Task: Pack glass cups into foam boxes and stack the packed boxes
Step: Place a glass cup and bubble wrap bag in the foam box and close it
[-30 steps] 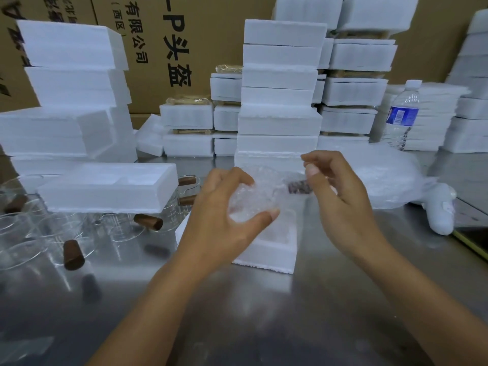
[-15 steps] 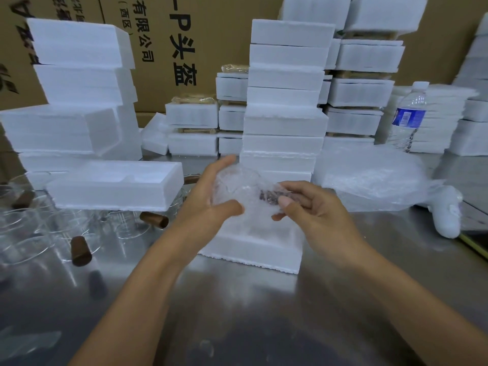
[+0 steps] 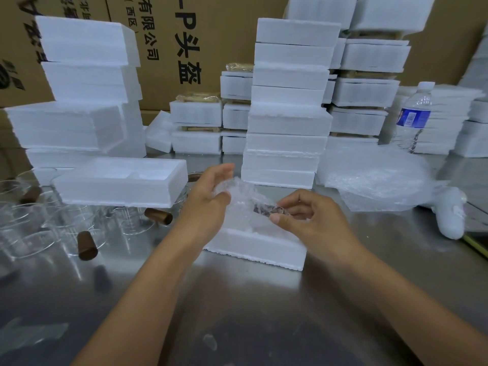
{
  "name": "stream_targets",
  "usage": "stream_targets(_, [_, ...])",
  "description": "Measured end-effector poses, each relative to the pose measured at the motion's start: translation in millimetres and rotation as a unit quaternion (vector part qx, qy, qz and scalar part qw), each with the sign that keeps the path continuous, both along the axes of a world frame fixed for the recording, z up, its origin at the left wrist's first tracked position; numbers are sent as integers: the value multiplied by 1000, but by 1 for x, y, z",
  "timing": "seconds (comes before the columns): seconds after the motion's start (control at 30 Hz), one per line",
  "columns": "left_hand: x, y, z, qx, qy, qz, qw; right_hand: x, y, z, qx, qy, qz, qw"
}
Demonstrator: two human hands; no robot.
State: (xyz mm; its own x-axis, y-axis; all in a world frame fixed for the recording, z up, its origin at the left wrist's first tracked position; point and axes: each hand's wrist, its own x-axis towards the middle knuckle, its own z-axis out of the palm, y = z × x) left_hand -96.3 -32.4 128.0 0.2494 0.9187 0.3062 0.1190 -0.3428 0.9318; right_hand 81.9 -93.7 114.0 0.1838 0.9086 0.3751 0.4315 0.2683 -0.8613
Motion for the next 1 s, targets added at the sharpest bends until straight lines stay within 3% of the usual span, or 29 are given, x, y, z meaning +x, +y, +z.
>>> stream_targets(0.17, [0, 0, 0, 6, 46, 42, 998, -1, 0, 3, 0, 14, 0, 1000])
stream_targets(0.3, [2, -3, 1, 31, 80, 67, 994, -3, -1, 3, -9, -40, -11, 999])
stream_targets(0.47, [-1, 0, 1, -12, 107, 73, 992, -2, -1, 2, -18, -58, -15, 998])
stream_targets(0.67, [-6, -4, 8, -4, 80, 70, 994, 16, 0, 7, -54, -142, -21, 988])
stream_targets(0.73, [-6, -10, 11, 67, 60, 74, 993, 24, 0, 9, -54, -161, -31, 985])
stream_targets(0.8, [-7, -16, 15, 192, 54, 141, 970, 29, 0, 10, -52, -148, -39, 987])
stream_targets(0.87, [-12, -19, 17, 290, 89, 258, 917, 32, 0, 11, -58, -110, -23, 992])
stream_targets(0.93, [-17, -15, 16, 310, 172, 356, 864, 34, -1, 13, -63, -109, -4, 992])
stream_targets(1.0, [-21, -11, 13, 241, 274, 382, 849, 38, -4, 17, -86, -153, 21, 984])
